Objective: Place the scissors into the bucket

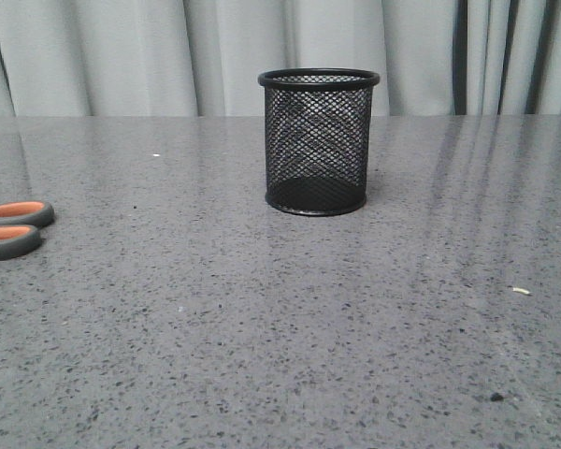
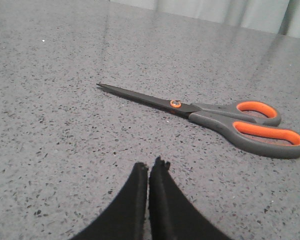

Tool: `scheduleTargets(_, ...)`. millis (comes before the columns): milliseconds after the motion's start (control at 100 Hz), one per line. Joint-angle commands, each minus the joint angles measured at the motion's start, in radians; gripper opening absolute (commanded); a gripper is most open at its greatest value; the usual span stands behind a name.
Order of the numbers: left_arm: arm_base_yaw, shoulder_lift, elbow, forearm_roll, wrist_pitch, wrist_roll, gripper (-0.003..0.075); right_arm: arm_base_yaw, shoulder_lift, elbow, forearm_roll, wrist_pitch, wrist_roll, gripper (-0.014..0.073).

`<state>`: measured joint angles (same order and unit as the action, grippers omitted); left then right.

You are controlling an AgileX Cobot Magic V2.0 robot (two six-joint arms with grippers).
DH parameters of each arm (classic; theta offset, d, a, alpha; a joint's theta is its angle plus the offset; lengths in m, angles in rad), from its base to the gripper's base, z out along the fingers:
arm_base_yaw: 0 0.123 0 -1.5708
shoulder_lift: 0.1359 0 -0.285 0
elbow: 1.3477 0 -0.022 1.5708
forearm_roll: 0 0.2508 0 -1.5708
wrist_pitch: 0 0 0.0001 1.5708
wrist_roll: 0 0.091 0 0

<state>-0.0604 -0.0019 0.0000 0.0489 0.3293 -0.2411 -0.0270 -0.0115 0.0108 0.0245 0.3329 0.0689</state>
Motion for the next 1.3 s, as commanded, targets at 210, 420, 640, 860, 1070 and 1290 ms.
scheduleTargets(210, 0.001, -0.029, 0.040, -0.009, -0.059, 0.000, -0.0020, -0.005, -0.022, 0.008, -0.017, -0.041, -0.004, -0.0045)
scheduleTargets(420, 0.001, -0.029, 0.040, -0.009, -0.059, 0.000, -0.0020, -0.005, -0.022, 0.008, -0.017, -0.041, -0.004, -0.0045)
scheduleTargets(640, 0.001, -0.029, 0.040, 0.008, -0.059, 0.000, -0.0020, -0.005, -0.022, 0.008, -0.017, -0.041, -0.004, -0.0045)
scheduleTargets(860, 0.001, -0.029, 0.040, 0.059, -0.059, 0.000, -0.0020, -0.005, -0.022, 0.008, -0.025, -0.222, -0.004, -0.0045)
scheduleTargets(1070, 0.000, -0.029, 0.040, -0.423, -0.307, -0.013, -0.0020, -0.005, -0.022, 0.008, 0.333, -0.522, -0.004, -0.0045)
scheduleTargets(1290, 0.000, -0.029, 0.029, -0.821, -0.365, -0.013, -0.0019, -0.005, -0.022, 0.000, 0.531, -0.531, -0.004, -0.0045)
